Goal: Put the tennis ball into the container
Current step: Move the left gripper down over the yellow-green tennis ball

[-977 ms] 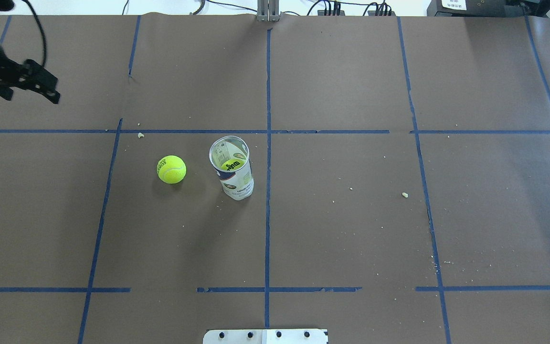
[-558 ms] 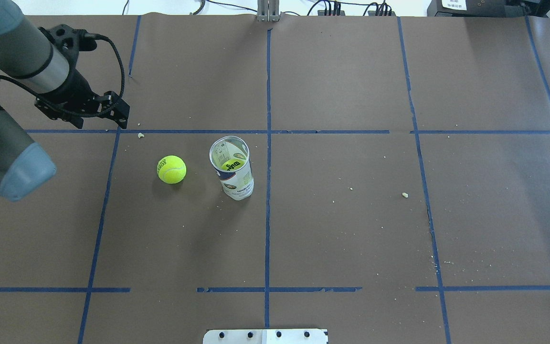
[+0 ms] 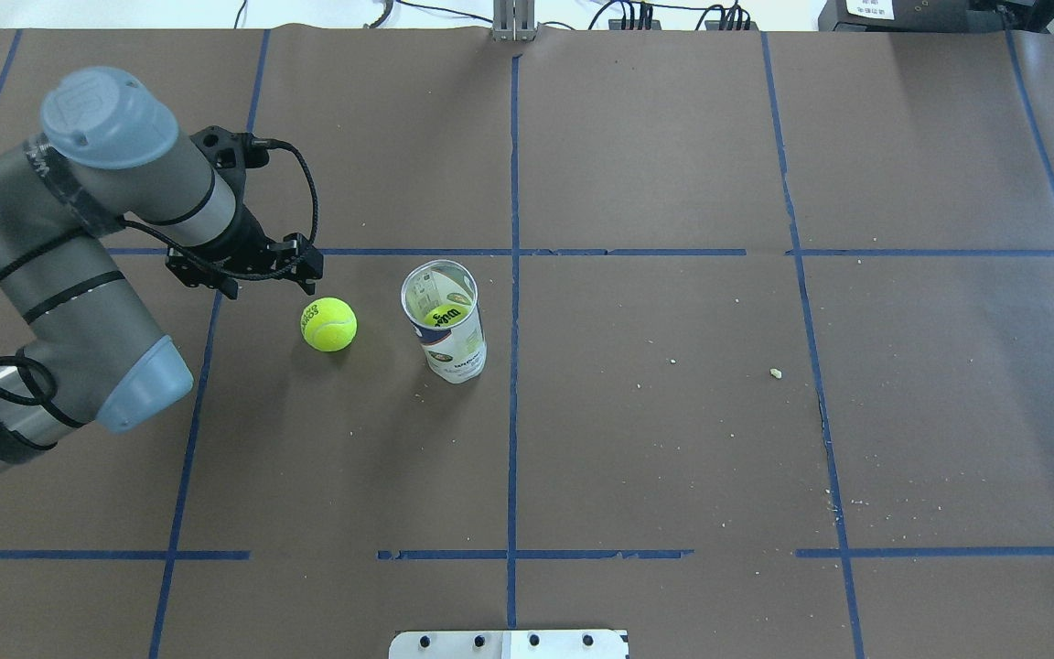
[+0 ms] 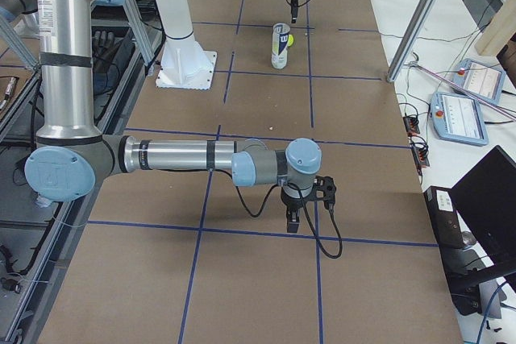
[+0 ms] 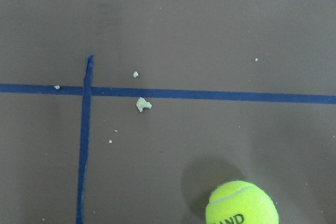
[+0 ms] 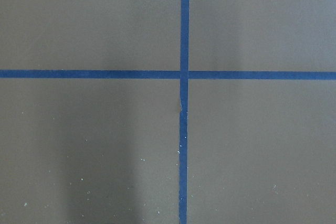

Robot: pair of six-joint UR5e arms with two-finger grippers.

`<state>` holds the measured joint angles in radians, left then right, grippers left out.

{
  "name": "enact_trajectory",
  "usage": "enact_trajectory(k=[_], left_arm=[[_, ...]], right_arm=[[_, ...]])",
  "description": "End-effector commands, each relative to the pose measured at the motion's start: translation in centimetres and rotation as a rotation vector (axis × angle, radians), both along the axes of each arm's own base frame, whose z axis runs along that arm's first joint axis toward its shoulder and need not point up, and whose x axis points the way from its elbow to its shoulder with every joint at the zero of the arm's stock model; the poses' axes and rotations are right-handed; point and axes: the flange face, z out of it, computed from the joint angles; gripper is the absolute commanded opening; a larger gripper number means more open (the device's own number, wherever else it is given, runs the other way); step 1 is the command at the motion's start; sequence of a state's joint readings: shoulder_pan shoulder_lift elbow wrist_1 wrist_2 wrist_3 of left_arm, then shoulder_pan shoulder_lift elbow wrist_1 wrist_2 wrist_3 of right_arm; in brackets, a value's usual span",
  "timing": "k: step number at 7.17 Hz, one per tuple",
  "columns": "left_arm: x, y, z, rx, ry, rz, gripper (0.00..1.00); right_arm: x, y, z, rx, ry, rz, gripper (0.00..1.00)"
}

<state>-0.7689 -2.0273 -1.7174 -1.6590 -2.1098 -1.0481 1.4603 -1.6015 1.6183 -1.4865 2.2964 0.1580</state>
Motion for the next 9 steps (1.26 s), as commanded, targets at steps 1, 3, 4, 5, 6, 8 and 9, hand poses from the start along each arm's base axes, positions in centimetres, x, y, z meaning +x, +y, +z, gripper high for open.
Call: enact_trajectory(k=[1, 3, 4, 5, 6, 8, 9], left_arm=[[2.9, 0.4, 0.4, -0.008, 0.023, -0.012, 1.00], [4.0, 0.0, 1.2, -0.018, 0.024, -0.018, 1.00], [4.3, -0.3, 1.7, -0.015, 0.030, -0.019, 1.00], [4.9, 0.2, 1.7, -0.018, 0.031, -0.011, 1.00], [5.7, 0.9, 1.7, -0.030, 0.032, -0.006, 1.00], [6.8, 1.2, 2.4, -0.027, 0.034, -0.009, 1.00], [7.7, 1.2, 3.1, -0.023, 0.040, -0.021, 1.00]], right_arm=[[0.0, 0.0, 0.0, 0.000, 0.000, 0.000, 1.00], [0.0, 0.0, 0.0, 0.000, 0.000, 0.000, 1.00], [0.0, 0.0, 0.0, 0.000, 0.000, 0.000, 1.00], [0.0, 0.0, 0.0, 0.000, 0.000, 0.000, 1.00], [0.0, 0.0, 0.0, 0.000, 0.000, 0.000, 1.00], [0.0, 0.0, 0.0, 0.000, 0.000, 0.000, 1.00], [0.0, 0.0, 0.0, 0.000, 0.000, 0.000, 1.00]])
